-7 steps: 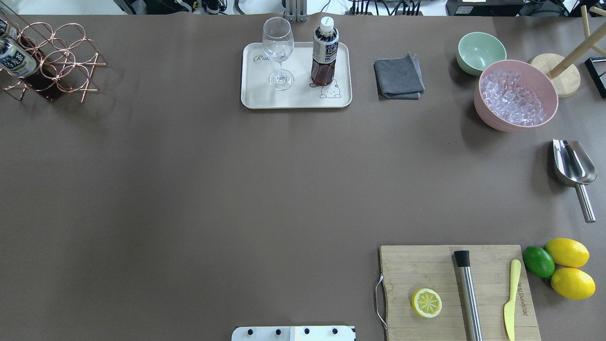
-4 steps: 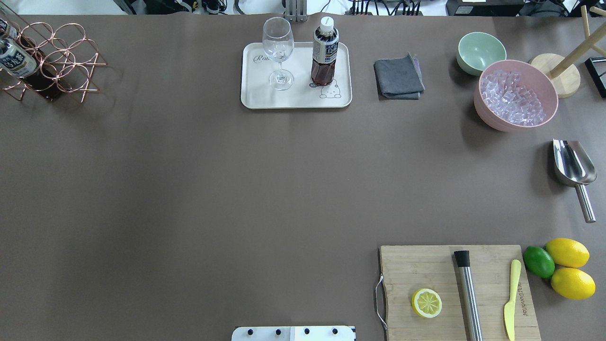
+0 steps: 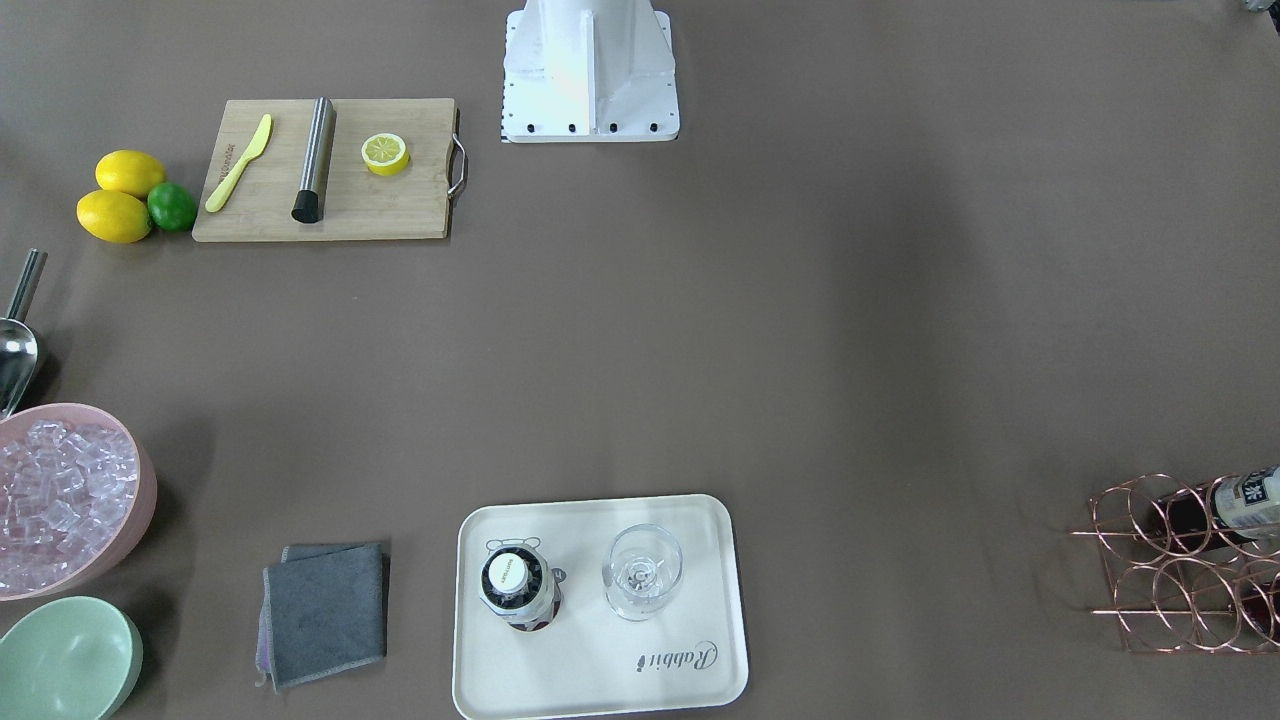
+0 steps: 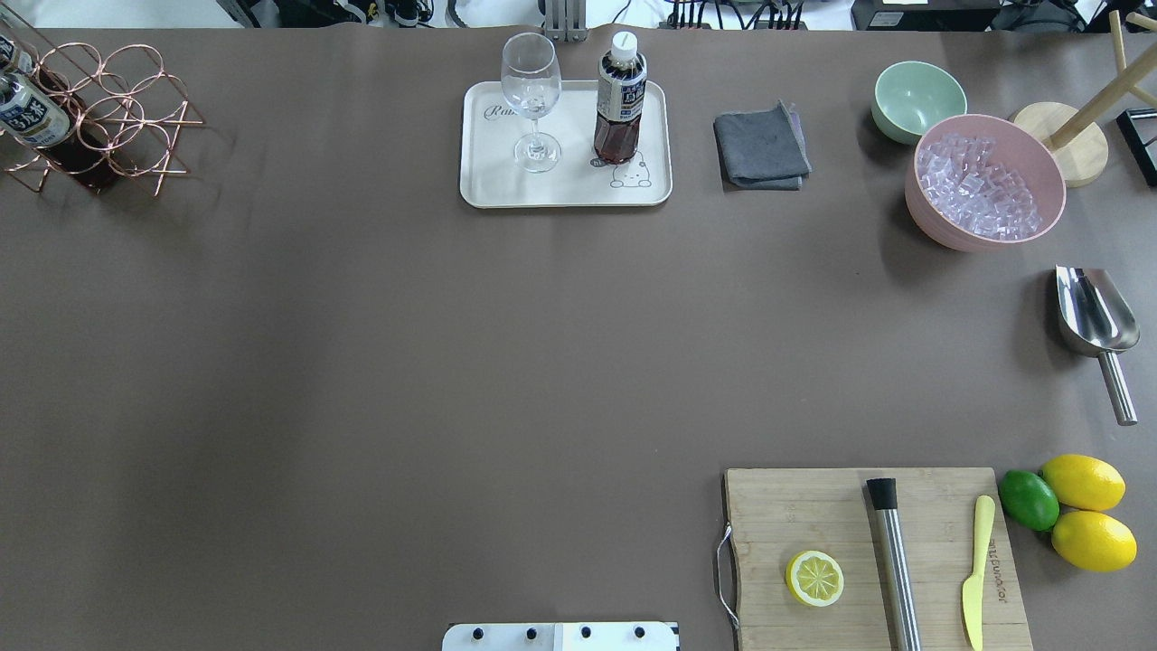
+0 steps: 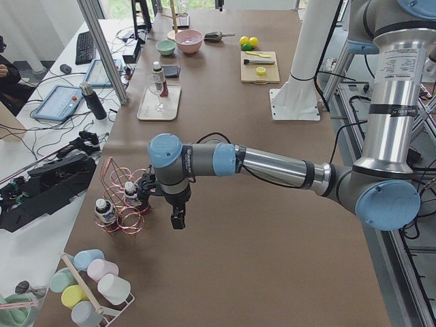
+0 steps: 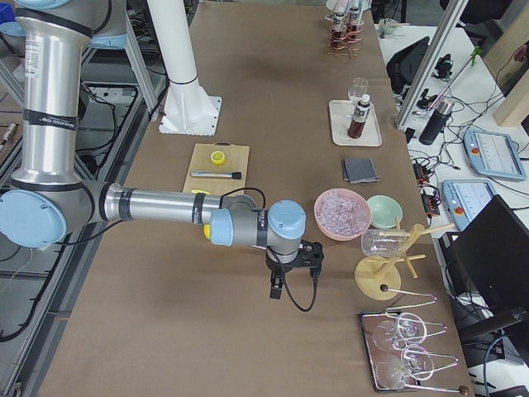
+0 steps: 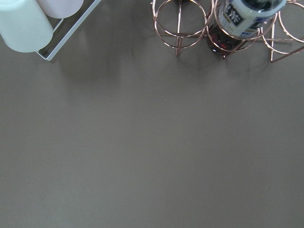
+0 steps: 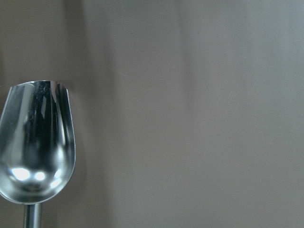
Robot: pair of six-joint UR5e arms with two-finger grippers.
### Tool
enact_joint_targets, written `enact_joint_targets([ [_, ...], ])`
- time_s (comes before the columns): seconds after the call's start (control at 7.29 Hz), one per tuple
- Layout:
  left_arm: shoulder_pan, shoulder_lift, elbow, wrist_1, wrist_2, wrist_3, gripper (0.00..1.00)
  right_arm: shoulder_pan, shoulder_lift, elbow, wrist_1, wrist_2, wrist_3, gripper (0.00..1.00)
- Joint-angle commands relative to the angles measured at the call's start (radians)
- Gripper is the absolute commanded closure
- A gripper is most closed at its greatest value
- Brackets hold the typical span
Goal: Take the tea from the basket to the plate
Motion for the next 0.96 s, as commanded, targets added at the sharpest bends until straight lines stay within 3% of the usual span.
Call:
enact_joint_targets([
  [0.0,0.001,0.0,0.023,-0.026,0.0,0.002,0.02,0.0,0.002,-0.003,0.0,0.001,0.0,0.0],
  [0.82,0.001,0.002,0.042,-0.025,-0.008,0.002,0.02,0.0,0.002,-0.002,0.0,0.001,-0.001,0.0],
])
